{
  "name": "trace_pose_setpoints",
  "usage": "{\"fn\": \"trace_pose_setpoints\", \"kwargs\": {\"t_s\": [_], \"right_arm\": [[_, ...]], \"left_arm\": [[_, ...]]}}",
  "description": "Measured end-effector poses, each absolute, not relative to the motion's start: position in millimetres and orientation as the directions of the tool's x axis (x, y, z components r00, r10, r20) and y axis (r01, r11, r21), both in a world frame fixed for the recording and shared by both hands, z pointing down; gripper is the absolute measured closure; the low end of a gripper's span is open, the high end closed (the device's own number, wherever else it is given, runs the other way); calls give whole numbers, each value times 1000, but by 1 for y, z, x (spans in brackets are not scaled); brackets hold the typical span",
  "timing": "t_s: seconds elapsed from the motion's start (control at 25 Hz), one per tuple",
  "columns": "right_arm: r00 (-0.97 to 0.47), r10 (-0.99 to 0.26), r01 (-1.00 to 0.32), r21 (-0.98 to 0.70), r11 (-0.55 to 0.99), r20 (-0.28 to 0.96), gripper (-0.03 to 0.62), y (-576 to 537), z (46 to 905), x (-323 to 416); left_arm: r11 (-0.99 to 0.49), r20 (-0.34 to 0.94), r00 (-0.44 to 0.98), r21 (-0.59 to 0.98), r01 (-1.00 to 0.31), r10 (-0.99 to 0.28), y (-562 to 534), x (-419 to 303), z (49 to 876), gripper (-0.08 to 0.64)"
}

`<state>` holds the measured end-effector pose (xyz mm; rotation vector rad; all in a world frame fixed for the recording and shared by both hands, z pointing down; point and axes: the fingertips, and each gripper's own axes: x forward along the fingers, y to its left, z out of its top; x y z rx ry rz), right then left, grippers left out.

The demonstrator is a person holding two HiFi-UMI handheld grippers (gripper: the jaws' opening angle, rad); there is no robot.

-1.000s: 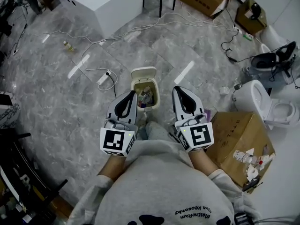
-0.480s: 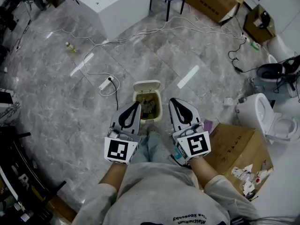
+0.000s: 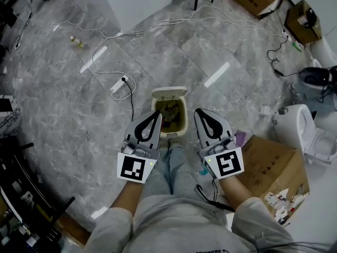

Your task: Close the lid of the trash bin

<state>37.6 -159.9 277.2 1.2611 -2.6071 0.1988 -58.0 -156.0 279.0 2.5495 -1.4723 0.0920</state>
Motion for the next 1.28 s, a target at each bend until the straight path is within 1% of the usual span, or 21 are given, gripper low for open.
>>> {"fn": "trace_pose_setpoints", "kwargs": {"t_s": [0.08, 0.32, 0.56, 0.84, 1.28], "right_arm": [[-601, -742, -778, -3, 628, 297, 560, -165, 294, 37], [-612, -731, -766, 2, 643, 303, 560, -179, 330, 39], [-614, -728, -763, 6, 646, 305, 560, -200, 368, 40], [-609, -716, -764, -11, 645, 341, 560, -217, 414, 43], [-642, -666, -720, -2, 694, 380, 560, -239, 470, 29]], "left_arm": [[-472, 145, 492, 151, -869, -859, -164, -62, 293, 540], [-465, 151, 481, 134, -875, -863, -178, -60, 334, 540], [-493, 171, 515, 157, -856, -840, -193, -57, 380, 540], [-500, 181, 526, 173, -849, -831, -211, -58, 423, 540], [-523, 211, 540, 135, -842, -815, -238, -58, 478, 540]]}}
